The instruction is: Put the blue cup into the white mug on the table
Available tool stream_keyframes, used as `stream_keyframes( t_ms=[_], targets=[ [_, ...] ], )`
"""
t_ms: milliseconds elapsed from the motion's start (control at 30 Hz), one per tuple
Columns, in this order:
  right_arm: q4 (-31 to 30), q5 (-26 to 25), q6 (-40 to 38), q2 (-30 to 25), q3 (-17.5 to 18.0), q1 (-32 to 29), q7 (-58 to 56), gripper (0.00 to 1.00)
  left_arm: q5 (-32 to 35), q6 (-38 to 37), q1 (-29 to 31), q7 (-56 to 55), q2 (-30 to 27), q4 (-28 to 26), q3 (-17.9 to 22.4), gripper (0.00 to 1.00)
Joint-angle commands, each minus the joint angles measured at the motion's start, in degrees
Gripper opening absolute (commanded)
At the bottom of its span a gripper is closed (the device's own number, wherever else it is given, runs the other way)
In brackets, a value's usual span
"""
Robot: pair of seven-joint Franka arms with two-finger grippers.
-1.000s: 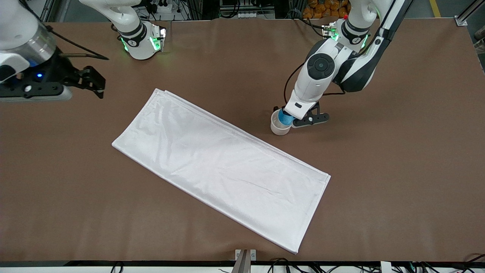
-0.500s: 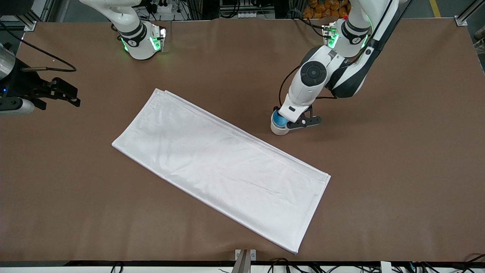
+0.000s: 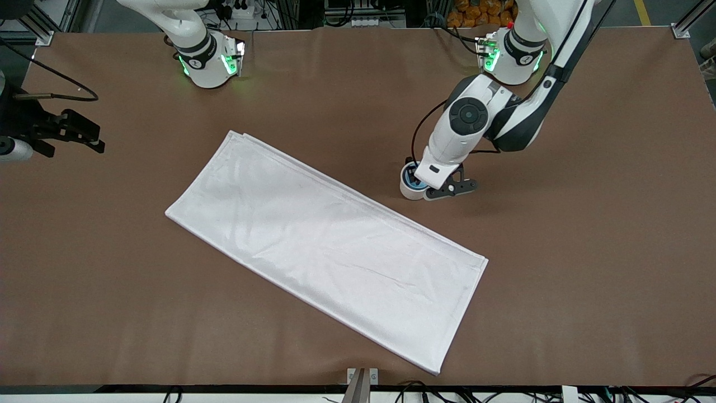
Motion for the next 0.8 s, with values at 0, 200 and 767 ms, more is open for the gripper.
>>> stream_keyframes(
  t_ms=[0,200,767],
  targets=[
    [-0.54,1.06,0.66,-1.48,-2.52,2.29,-0.78,1.00,2.03,-2.94,2.02,-1.21,-0.68,5.65,-0.10,1.00],
    [0.25,1.15,0.48,-1.48,-3.75,2.65,-0.86,1.00,3.26,-5.40,5.35,-1.21,-0.85,10.57,-0.10,1.00],
    [1.39,1.06,0.75,-1.31,-5.07,3.09,-0.78,1.00,2.73,-21.56,11.78,28.39,-7.87,11.55,4.72,1.00]
  ],
)
